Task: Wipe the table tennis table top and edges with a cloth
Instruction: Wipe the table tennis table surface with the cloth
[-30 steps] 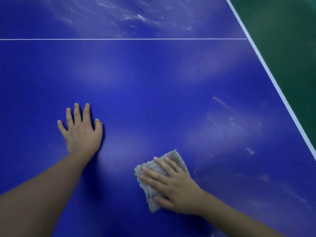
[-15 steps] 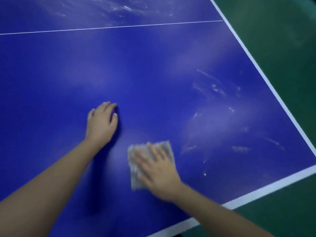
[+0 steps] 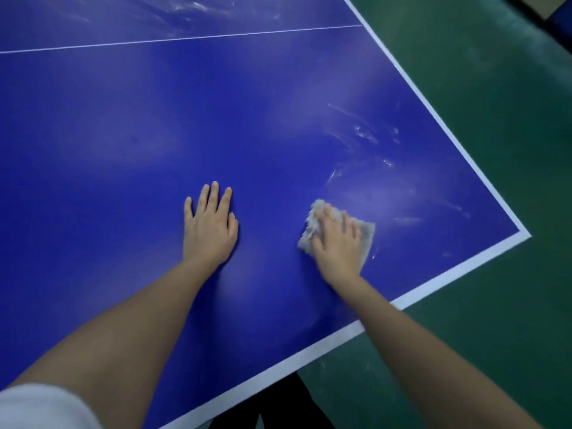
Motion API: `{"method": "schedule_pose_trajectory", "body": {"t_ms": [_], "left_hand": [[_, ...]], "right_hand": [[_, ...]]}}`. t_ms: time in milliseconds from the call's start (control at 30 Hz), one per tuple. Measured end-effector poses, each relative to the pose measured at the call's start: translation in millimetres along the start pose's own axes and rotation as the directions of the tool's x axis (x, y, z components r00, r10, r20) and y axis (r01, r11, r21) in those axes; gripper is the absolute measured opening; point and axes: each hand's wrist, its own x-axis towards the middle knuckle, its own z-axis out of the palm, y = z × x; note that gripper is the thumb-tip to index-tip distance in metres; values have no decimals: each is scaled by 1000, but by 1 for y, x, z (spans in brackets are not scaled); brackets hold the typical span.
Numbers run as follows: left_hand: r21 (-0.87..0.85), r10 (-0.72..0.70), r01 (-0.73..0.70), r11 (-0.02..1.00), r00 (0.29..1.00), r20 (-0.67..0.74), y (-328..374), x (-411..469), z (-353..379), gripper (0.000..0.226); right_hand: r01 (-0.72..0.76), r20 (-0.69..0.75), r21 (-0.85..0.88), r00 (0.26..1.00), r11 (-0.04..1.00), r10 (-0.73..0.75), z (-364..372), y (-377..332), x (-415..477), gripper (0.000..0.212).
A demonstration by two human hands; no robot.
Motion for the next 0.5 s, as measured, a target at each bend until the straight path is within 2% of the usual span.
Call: {"method": "schedule_pose_trajectory", "body": {"t_ms": [100, 167, 233, 267, 300, 367, 433, 500], "left_hand": [[-3, 4, -4, 1000, 1000, -7, -1, 1, 0, 53], [-7, 0, 0, 1000, 1000, -6, 0, 0, 0, 53], [-8, -1, 1, 1000, 1000, -4, 1, -1, -1, 53], [-9, -1, 1, 1000, 1000, -5, 1, -1, -1, 53], [-8, -1, 1, 1000, 1000, -6, 2, -1, -2, 53], [-1, 0, 0, 1000, 1000, -4, 3, -1, -3, 53], [8, 3, -3, 1000, 1000, -5, 4, -1, -3, 53], [11, 2, -2, 1000, 1000, -6, 4, -1, -3, 53]], "right_hand": [[286, 46, -37, 958, 957, -284, 20, -42, -67, 55], [480, 107, 18, 871, 877, -479, 25, -46, -108, 53], [584, 163, 16, 800, 812, -578, 24, -26, -127, 54], [573, 169, -21, 810, 820, -562, 22, -11, -128, 53], [508, 143, -69, 857, 858, -496, 17, 5, -123, 52], [223, 27, -103, 975, 969, -221, 7, 46, -104, 49], [-37, 44, -81, 998, 996, 41, -4, 80, -85, 52], [-114, 53, -78, 992, 990, 118, -8, 74, -78, 55]]}}
